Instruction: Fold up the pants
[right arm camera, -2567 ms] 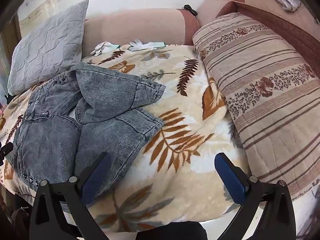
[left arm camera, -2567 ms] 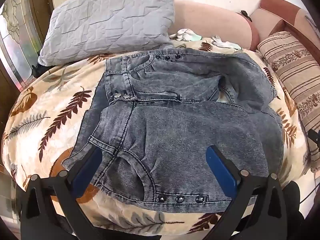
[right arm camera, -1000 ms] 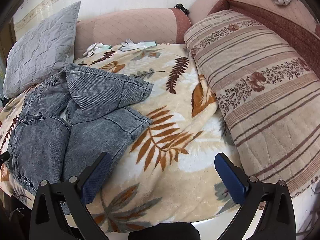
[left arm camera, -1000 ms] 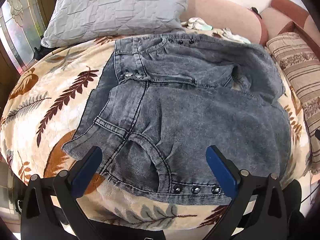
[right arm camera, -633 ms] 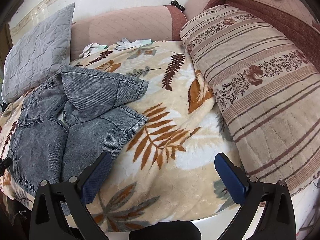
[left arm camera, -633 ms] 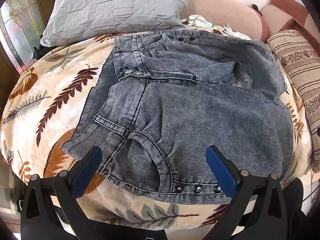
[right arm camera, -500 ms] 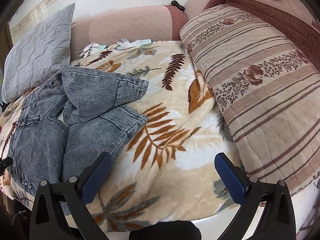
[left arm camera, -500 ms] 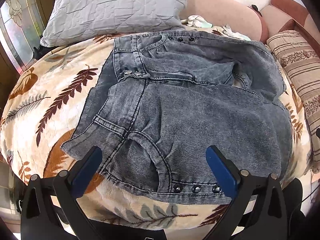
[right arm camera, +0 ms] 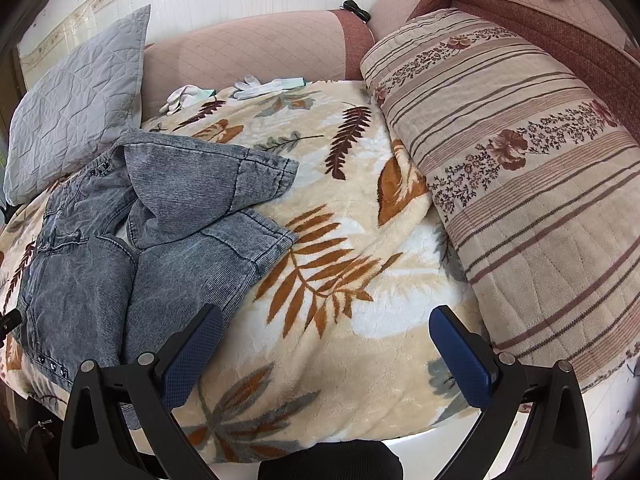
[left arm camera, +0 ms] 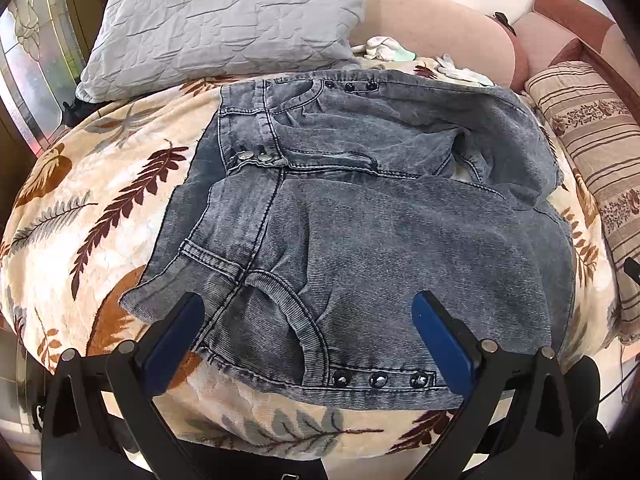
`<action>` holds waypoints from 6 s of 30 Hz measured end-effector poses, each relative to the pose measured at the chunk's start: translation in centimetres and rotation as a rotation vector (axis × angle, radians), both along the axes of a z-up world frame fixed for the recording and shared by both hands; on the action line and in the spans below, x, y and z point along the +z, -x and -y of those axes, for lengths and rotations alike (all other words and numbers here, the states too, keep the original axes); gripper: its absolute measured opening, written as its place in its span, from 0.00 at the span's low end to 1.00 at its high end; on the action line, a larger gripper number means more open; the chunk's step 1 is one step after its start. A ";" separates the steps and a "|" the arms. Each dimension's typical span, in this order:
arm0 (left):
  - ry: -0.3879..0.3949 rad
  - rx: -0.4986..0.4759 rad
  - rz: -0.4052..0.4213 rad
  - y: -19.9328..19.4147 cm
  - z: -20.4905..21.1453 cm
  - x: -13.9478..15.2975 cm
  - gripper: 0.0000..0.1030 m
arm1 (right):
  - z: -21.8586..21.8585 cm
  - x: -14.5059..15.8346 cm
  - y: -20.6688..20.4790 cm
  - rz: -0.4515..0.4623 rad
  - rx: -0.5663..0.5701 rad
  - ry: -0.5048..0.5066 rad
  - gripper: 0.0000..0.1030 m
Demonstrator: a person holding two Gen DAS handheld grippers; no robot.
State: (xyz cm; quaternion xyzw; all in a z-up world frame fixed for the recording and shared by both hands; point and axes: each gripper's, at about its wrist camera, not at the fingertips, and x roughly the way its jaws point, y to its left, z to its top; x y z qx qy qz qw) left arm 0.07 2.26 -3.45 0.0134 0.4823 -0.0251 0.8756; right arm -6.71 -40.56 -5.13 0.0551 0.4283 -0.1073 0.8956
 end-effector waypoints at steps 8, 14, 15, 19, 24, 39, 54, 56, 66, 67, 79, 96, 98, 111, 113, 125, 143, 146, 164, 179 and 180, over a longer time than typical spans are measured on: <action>0.006 -0.001 -0.013 -0.4 0.3 0.0 1.00 | 0.2 -0.3 -0.5 -0.010 0.006 -0.025 1.00; 0.115 0.062 -0.065 -2.0 -2.8 0.6 1.00 | 1.9 -0.4 -2.8 -0.021 -0.013 -0.096 1.00; 0.133 0.086 -0.070 -2.2 -3.7 0.7 1.00 | 2.2 -0.8 -3.7 -0.034 -0.009 -0.115 1.00; 0.202 0.212 -0.103 -2.4 -8.1 0.1 1.00 | 2.2 -3.3 -7.3 -0.113 0.015 -0.166 1.00; 0.345 0.275 -0.222 -1.8 -9.9 -3.3 1.00 | 0.9 -6.9 -10.5 -0.194 0.033 -0.276 0.99; 0.465 0.170 -0.238 -1.0 -6.3 -2.5 0.25 | 1.2 -1.9 -4.1 -0.005 0.125 -0.319 0.09; 0.459 0.194 -0.190 -0.3 -8.6 -2.7 0.63 | 8.1 -1.7 -0.3 0.023 -0.066 -0.287 0.73; 0.419 0.199 -0.199 -1.1 -8.1 -2.8 0.64 | 7.0 -2.4 -4.0 -0.028 -0.003 -0.276 0.71; 0.352 0.256 -0.270 -6.3 -8.5 -5.3 0.75 | 1.8 -7.2 -11.1 -0.181 0.145 -0.075 0.13; 0.345 0.253 -0.264 -6.3 -8.2 -5.5 0.73 | 1.4 -6.5 -10.9 -0.177 0.164 -0.044 0.10; 0.242 0.187 -0.211 -5.4 -7.5 -4.1 0.46 | 9.6 -5.6 -7.6 -0.106 -0.067 -0.172 0.06; 0.266 0.283 -0.307 -22.2 -9.4 -6.8 0.52 | 3.4 -7.3 -20.3 -0.123 0.107 -0.455 0.10; 0.208 0.244 -0.279 -23.3 -8.3 -6.6 0.44 | 3.8 -4.0 -21.8 -0.048 0.133 -0.398 0.10; 0.212 0.337 -0.160 -24.8 -12.3 -5.2 0.47 | 11.2 -1.8 -28.6 -0.007 -0.073 -0.213 0.51; 0.293 0.335 -0.175 -23.9 -12.9 -5.5 0.58 | 10.7 -4.1 -28.0 -0.069 -0.056 -0.251 0.57; 0.024 0.232 -0.225 -23.1 -6.7 -7.7 0.50 | 10.2 -5.2 -27.3 -0.079 -0.153 -0.003 0.00; 0.294 0.156 -0.320 -10.1 -9.9 -5.2 0.70 | 5.1 -6.5 -12.1 -0.216 0.138 -0.086 0.07; 0.227 0.143 -0.306 -8.7 -9.0 -6.0 0.70 | 6.4 -4.4 -11.9 -0.146 0.083 -0.033 0.06; 0.494 0.204 -0.298 -4.4 -11.2 -5.6 0.70 | 11.7 -8.1 -1.0 -0.138 -0.097 -0.360 0.57; 0.371 0.233 -0.314 -3.2 -9.4 -6.3 0.41 | 11.4 -7.3 2.3 -0.177 -0.103 -0.211 0.19; 0.369 0.224 -0.314 -2.8 -9.7 -5.9 0.41 | 11.5 -6.7 2.7 -0.161 -0.110 -0.225 0.20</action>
